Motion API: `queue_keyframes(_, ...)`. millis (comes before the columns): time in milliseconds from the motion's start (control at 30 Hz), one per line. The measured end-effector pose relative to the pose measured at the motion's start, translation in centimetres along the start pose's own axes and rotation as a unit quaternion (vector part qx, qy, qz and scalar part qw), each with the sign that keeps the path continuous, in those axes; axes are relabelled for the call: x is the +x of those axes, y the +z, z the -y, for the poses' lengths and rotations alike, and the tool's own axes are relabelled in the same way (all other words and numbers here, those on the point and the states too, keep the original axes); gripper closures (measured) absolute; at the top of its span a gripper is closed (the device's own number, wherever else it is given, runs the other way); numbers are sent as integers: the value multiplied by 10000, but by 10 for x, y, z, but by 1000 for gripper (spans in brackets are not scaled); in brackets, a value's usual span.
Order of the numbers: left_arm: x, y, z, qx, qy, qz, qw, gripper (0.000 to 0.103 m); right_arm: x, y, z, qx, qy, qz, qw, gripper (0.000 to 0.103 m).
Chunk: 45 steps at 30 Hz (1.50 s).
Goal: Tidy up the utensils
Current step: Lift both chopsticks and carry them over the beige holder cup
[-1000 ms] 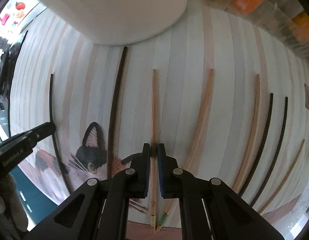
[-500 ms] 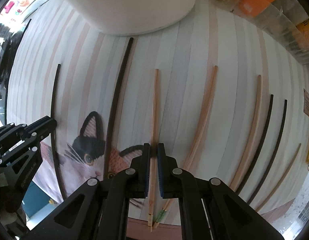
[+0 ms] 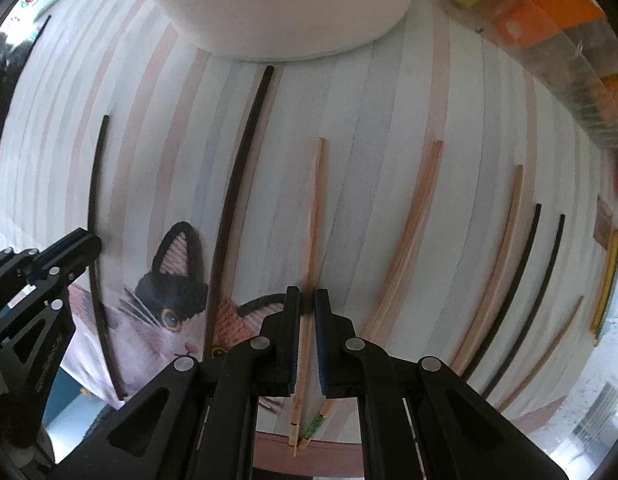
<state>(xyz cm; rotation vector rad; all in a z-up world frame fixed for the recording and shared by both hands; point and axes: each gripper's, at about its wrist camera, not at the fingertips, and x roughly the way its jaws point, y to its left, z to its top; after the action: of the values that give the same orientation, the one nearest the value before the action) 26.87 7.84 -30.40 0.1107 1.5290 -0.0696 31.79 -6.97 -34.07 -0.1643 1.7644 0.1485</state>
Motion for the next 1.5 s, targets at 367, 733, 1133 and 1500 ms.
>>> queue_keyframes(367,6,-4,21,156,-52,249,9996,100,-15,-18,-5,176,248,680,9972,96)
queue_keyframes(733,-70,-11,17,88,-381,1231,9916,100,-77,-57,13,456,698,1894,9783,96)
queue_keyframes(1133,-141,-6,6,129,-375,2263,9733,100,-134,-79,37,754,1020,3165,9401,96)
queue_keyframes(1500,-229,-4,-11,-145,-733,3111,9474,100,-210,-92,42,814,1379,3983,9032,96)
